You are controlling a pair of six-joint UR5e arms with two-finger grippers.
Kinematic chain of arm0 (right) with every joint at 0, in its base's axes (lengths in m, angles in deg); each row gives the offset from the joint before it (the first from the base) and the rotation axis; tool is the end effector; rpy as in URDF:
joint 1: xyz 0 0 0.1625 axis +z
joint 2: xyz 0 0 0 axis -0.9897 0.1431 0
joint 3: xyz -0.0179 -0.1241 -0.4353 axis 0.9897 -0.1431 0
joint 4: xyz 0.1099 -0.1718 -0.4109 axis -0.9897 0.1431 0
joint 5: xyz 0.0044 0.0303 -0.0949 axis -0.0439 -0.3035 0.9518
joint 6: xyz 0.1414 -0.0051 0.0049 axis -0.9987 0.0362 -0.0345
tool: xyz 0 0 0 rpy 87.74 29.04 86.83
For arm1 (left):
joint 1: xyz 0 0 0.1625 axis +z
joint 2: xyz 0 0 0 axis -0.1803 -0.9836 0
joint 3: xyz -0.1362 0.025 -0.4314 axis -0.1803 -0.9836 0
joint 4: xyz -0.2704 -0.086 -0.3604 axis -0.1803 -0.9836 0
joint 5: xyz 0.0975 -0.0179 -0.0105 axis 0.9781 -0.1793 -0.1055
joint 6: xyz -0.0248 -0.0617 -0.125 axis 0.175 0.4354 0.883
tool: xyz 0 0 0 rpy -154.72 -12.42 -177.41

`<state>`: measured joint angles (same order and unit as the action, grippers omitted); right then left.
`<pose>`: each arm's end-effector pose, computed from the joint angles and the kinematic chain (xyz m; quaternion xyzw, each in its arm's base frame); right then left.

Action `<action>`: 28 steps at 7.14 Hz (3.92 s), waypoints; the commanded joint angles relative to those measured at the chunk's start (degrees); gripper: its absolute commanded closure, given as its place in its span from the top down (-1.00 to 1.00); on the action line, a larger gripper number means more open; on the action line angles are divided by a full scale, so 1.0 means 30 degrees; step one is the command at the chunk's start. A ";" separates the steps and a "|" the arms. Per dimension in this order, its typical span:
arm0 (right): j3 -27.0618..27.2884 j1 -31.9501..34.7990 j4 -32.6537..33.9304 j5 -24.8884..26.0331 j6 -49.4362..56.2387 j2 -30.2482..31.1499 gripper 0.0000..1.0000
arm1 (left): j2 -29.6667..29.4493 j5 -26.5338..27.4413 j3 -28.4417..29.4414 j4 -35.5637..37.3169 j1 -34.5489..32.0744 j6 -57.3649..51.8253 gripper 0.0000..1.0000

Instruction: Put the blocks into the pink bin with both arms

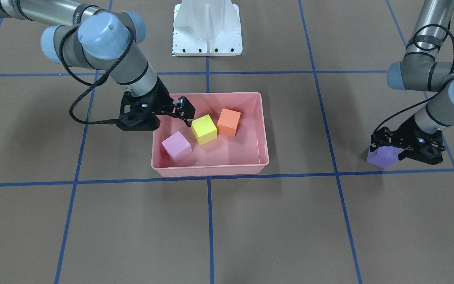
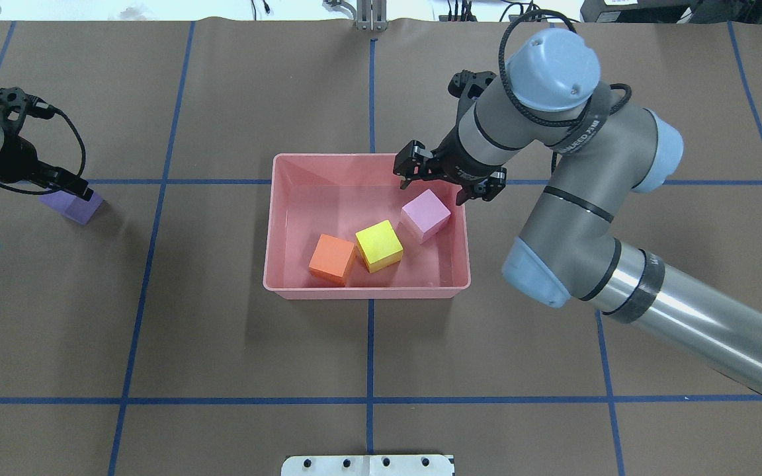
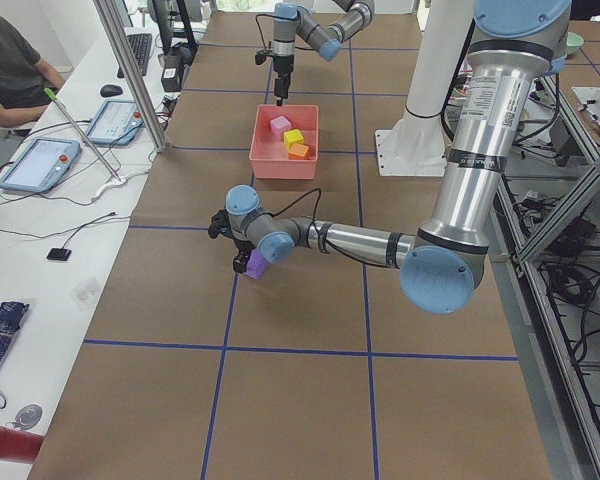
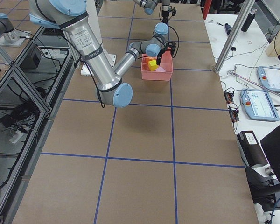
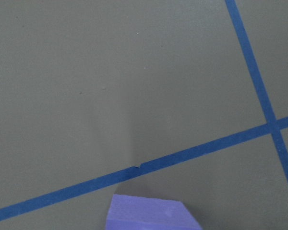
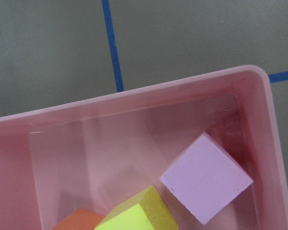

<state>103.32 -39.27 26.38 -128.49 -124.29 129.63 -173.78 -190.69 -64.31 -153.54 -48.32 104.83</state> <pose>-0.4996 -0.5370 0.2235 -0.0113 -0.5077 0.0970 0.8560 0.3120 -0.6018 0.6115 0.1086 0.4204 0.1222 0.8925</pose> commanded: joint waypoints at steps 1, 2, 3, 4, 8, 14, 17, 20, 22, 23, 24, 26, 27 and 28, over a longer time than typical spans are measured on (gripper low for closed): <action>0.1429 0.3450 0.0065 -0.2959 0.1555 0.2284 1.00 | -0.0037 -0.0024 0.0184 -0.0268 0.0322 0.0222 0.91; 0.1575 0.4396 -0.0051 -0.3440 0.3686 0.3772 1.00 | -0.0153 -0.0402 0.0038 -0.0065 0.0293 0.0251 -0.70; 0.2041 0.4898 -0.0081 -0.3474 0.5476 0.5440 1.00 | -0.0676 -0.1739 0.0007 0.0053 0.0293 0.0368 -1.00; 0.2800 0.5657 -0.0139 -0.3503 0.7728 0.7545 1.00 | -0.1842 -0.3638 0.0007 0.0953 0.0148 0.1819 -1.00; 0.2779 0.6864 -0.0169 -0.4031 1.1611 1.0083 1.00 | -0.7405 -0.5355 -0.2890 0.2311 0.0699 1.5904 -1.00; 0.2456 0.6837 -0.0198 -0.4002 1.1676 1.0435 1.00 | -0.9792 0.0790 -0.1053 0.2339 0.5742 1.8186 -0.58; 0.2426 0.6837 -0.0228 -0.3973 1.1705 1.0438 1.00 | -0.9735 0.1265 -0.1308 0.2398 0.5276 1.6747 1.00; 0.2456 0.8265 -0.1135 -0.3885 1.3659 1.1781 1.00 | -0.3640 0.0507 -0.6448 0.2398 0.3169 1.3399 1.00; 0.2486 1.0719 -0.1136 -0.4059 1.7104 1.3301 1.00 | 0.2043 -0.0810 -0.8453 0.2136 0.0484 0.7026 1.00; 0.2427 1.1951 -0.0991 -0.4118 1.9242 1.4121 1.00 | 0.4218 -0.1541 -0.8228 0.2424 -0.1474 0.1828 1.00; 0.2339 1.2979 -0.0874 -0.4119 2.0279 1.4767 1.00 | 0.4849 -0.1519 -0.7007 0.3065 -0.3669 -0.1763 1.00; 0.0882 1.3866 -0.0698 -0.4148 2.1513 1.4833 1.00 | 0.4566 -0.0963 -0.4020 0.6127 -0.7684 -0.9117 1.00; 0.0642 1.3868 0.0551 -0.4148 2.1549 1.4658 1.00 | 0.4041 -0.1020 -0.4152 0.9570 -0.8198 -0.9674 1.00; 0.0697 1.4042 0.2738 -0.4148 2.2216 1.3670 1.00 | 0.3542 -0.1108 -0.4124 1.1229 -0.8435 -0.9738 1.00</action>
<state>105.88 2.25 28.13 -140.92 -59.62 173.13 -161.42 -193.85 -77.30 -128.02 -71.49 78.23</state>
